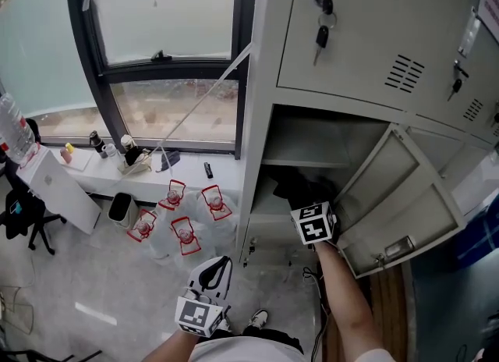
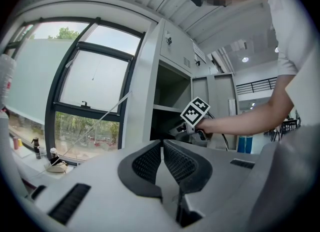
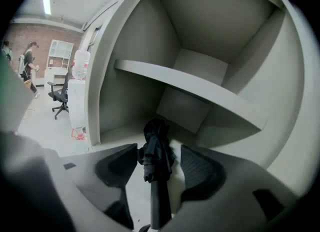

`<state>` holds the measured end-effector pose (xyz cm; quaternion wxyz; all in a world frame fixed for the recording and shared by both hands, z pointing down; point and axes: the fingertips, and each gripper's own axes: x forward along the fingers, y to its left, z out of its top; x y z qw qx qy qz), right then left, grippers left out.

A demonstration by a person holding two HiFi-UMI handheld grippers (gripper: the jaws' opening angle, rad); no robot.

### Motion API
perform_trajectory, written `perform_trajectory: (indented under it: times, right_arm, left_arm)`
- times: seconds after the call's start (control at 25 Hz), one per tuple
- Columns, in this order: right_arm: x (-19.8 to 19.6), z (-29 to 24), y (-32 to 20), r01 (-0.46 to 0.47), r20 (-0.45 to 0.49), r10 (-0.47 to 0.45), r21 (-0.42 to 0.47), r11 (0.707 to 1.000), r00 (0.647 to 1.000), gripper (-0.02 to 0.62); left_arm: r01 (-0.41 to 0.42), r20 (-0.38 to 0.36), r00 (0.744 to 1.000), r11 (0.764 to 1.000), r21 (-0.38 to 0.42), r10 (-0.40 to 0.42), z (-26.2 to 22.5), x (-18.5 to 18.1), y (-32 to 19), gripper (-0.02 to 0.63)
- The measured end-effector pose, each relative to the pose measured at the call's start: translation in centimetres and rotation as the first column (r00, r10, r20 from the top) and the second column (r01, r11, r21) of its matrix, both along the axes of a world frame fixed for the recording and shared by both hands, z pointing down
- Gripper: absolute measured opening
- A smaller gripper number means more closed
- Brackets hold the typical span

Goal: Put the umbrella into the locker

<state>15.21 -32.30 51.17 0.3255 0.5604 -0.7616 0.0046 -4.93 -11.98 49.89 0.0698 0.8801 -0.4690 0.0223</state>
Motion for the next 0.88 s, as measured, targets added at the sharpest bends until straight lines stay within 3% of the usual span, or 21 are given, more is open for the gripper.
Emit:
perform_trajectory:
  times: [0.88]
  right_arm:
    - [3.3, -0.3, 7.9, -0.141, 0.128, 0.138, 0.014, 0.990, 0.982, 0.208]
  left_arm:
    - [-0.062, -0.006, 0.998, 0.998, 0.005, 0.062, 0.4, -0.6, 1.7, 0.021]
